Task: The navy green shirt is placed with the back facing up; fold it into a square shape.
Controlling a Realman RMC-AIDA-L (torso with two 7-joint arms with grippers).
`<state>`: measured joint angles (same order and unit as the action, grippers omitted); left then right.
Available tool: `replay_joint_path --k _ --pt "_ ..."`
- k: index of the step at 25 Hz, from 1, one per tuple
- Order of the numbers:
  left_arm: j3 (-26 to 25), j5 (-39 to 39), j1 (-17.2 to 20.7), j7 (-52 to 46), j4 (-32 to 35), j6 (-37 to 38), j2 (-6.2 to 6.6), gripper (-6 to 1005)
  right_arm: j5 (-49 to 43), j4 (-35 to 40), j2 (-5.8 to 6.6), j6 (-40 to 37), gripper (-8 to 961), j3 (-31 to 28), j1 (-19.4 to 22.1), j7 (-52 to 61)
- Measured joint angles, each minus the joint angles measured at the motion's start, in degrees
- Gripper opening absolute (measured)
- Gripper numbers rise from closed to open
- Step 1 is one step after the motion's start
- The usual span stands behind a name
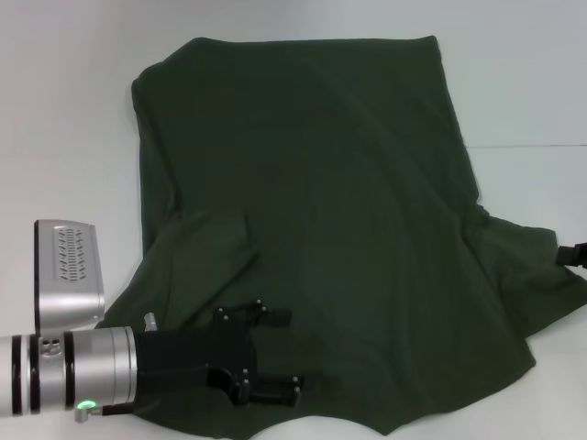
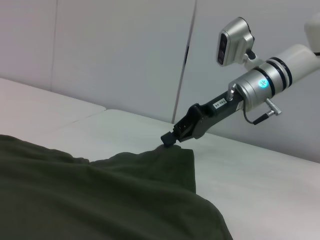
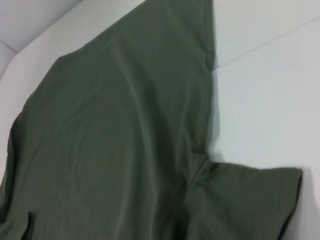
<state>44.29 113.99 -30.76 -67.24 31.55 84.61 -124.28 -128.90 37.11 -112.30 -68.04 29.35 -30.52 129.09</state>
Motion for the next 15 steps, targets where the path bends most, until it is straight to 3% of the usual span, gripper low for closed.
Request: replay_joint_path --k 15 --pt "0.0 0.0 0.3 -1.2 0.0 0.2 0.0 949 0.1 0.1 1.49 4.0 64 -1.9 -0.6 -0.3"
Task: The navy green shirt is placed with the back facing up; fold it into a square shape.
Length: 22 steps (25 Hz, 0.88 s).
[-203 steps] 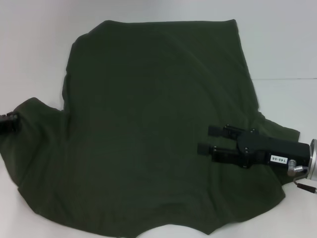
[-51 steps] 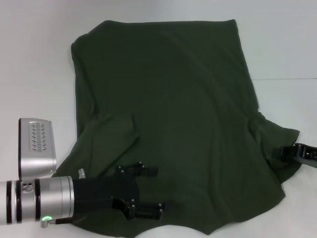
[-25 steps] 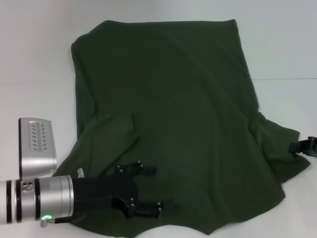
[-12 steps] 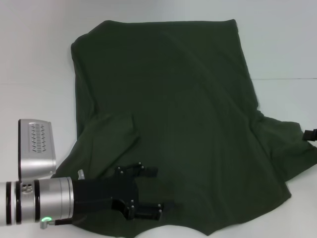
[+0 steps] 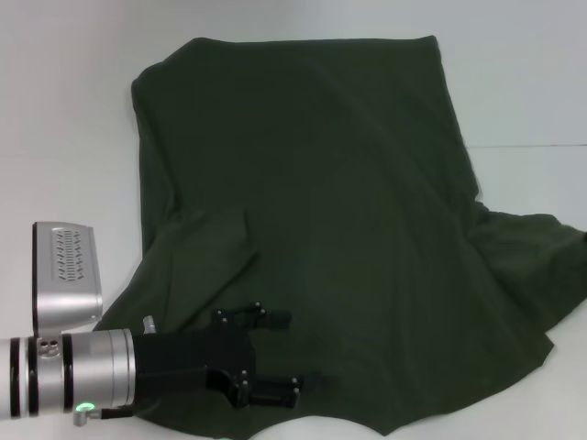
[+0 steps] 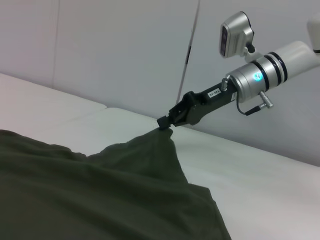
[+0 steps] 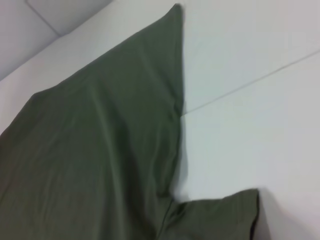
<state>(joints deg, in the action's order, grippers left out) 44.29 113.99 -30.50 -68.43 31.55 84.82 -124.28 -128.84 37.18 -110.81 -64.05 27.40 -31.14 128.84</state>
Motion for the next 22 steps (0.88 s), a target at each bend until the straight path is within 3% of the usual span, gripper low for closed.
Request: replay_joint_path --k 22 --pt "0.0 0.0 -0.3 -0.3 0.0 -0.3 0.0 950 -0.4 0.0 0.71 8.0 105 0.7 -2.6 -0.6"
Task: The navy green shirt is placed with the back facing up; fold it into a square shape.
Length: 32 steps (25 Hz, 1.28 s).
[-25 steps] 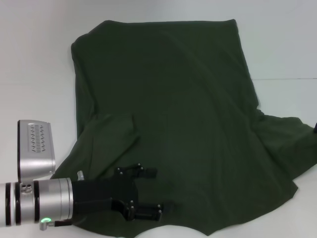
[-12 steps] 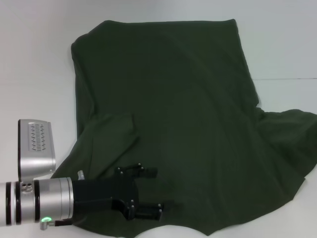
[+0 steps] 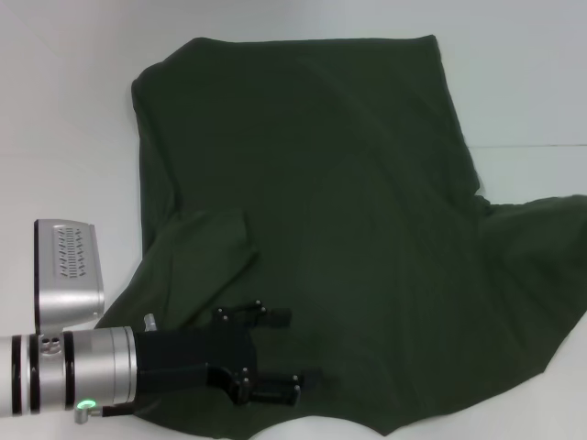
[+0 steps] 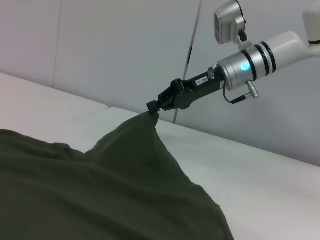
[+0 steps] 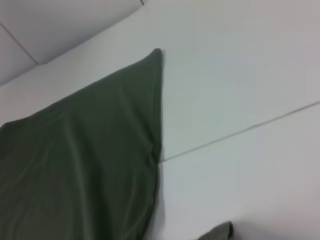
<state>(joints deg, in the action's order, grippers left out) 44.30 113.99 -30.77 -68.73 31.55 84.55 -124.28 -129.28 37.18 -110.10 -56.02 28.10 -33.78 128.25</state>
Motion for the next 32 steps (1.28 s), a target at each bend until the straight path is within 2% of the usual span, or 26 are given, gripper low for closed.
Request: replay_joint_path --k 10,14,17,23,26,30,32 --pt "0.0 -0.2 0.0 -0.1 0.0 -0.2 0.0 949 0.0 0.1 0.34 -0.1 124 0.3 -0.3 -0.1" --pt "0.0 -0.2 -0.1 -0.1 0.0 -0.3 0.0 949 0.2 0.2 0.28 -3.6 132 0.6 -0.9 -0.4" --pt "0.0 -0.3 -0.1 -0.1 0.0 -0.3 0.03 949 0.3 0.7 -0.32 -6.4 138 1.4 -2.7 -0.4" --pt "-0.3 -0.1 -0.1 -1.3 0.5 -0.1 0.1 949 0.4 0.2 -3.32 -7.2 149 6.2 -9.9 -0.4" --pt "-0.6 -0.3 0.3 -1.6 1.0 0.2 0.16 949 0.4 -0.4 -5.43 -6.9 155 8.6 -13.2 -1.1" --pt "-0.6 -0.4 0.8 -1.8 1.4 0.2 0.17 950 0.9 0.7 -8.12 -7.9 162 9.6 -14.6 -4.5" --pt "-0.6 -0.4 0.9 -2.0 1.4 0.0 0.14 950 1.7 1.4 -8.62 -8.2 166 9.6 -14.5 -5.1"
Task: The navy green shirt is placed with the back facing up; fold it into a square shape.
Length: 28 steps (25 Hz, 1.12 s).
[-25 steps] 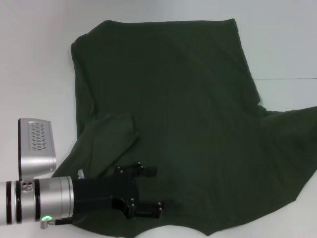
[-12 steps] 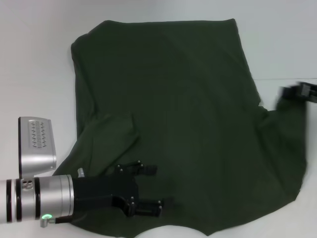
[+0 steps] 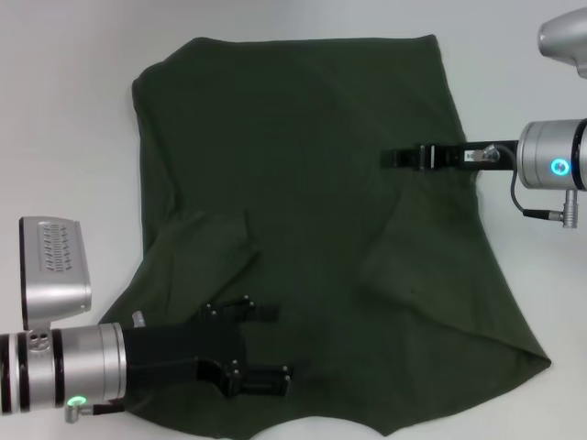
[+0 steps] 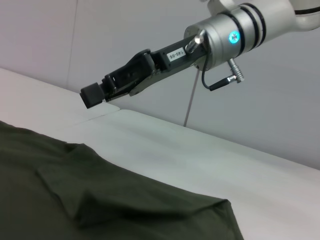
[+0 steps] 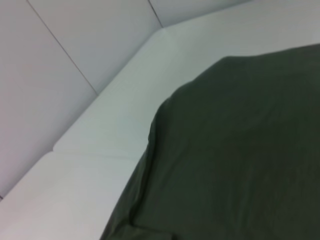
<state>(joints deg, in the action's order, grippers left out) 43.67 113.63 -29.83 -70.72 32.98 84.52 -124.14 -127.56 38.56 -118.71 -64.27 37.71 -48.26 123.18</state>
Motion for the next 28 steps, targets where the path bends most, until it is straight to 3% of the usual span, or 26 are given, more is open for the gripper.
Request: replay_joint_path --k 8,12,15,20,28 --pt "-1.2 -0.1 0.4 -0.1 0.0 0.0 -0.05 949 5.0 0.6 1.23 -2.3 312 0.0 3.7 -0.7" --pt "-3.5 0.1 0.6 -2.1 0.6 0.5 0.08 950 8.2 0.3 1.05 -4.7 395 0.0 6.0 -4.0" --pt "-5.1 0.3 1.7 -5.8 2.7 0.6 0.13 950 12.8 -0.2 0.07 -7.7 618 0.0 8.4 -8.4" --pt "-7.7 0.8 4.7 -12.8 8.2 0.4 0.13 950 16.2 -3.9 -0.7 -11.7 848 0.4 10.0 -15.4" --pt "-16.1 9.2 7.4 -25.5 17.3 0.6 0.21 950 16.4 -8.3 -0.84 -11.0 932 2.8 9.2 -17.9"
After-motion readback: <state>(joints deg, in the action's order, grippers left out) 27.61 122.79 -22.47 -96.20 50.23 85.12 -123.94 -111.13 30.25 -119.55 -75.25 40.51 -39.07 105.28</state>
